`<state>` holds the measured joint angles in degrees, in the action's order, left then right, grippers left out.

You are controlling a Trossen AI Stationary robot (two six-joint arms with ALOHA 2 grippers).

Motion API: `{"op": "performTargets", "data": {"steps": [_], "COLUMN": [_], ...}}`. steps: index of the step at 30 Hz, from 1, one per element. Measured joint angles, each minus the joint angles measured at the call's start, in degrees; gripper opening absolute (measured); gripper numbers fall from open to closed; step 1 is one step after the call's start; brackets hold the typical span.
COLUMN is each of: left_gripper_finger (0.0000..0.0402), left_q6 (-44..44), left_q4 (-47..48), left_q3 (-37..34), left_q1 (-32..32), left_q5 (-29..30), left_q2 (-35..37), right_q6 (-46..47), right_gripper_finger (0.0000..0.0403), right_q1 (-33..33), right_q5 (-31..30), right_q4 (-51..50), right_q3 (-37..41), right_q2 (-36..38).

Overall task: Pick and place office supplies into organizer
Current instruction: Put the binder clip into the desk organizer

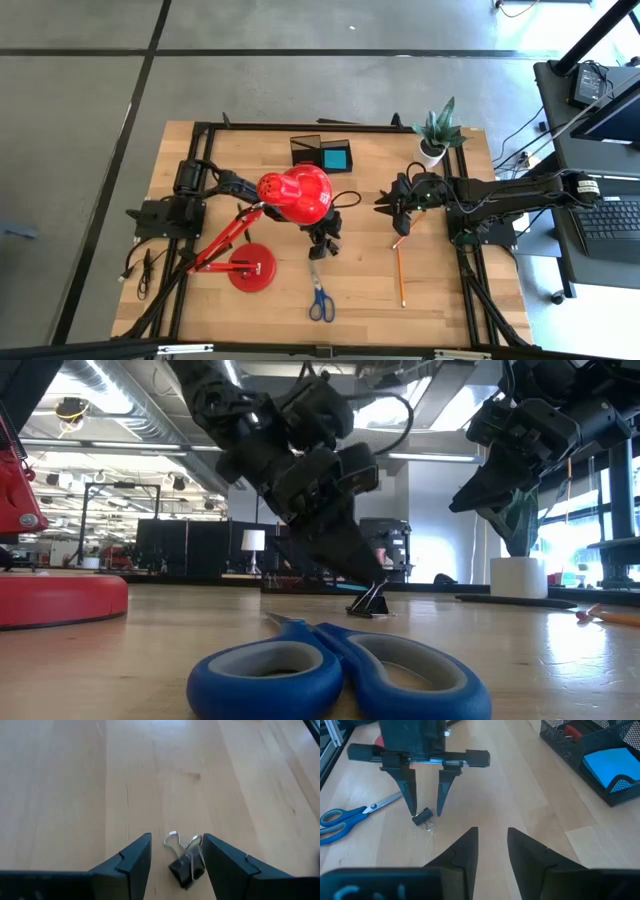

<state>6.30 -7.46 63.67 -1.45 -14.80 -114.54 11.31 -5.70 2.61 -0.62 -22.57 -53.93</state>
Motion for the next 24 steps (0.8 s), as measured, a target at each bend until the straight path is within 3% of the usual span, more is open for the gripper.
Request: {"op": "performTargets", "data": {"steps": [5, 24], "left_gripper_finger": [0.0169, 0.0168], "left_q6": [0.01, -0.01], "left_q4": [-0.13, -1.09], "left_q3": [0.01, 0.03], "left_q1": [0.16, -0.03], "left_q5": [-3.85, -3.28], "left_q2": [0.07, -0.46], "right_q6": [-1.15, -2.76], "right_gripper_finger": [0.0108, 0.0108], "right_q1": [0.0, 0.0], "right_q5": [0.0, -0.02], "right_q4": [-0.18, -0.57], "right_q3": [0.0, 0.0], "right_q2": [0.0, 0.0]}}
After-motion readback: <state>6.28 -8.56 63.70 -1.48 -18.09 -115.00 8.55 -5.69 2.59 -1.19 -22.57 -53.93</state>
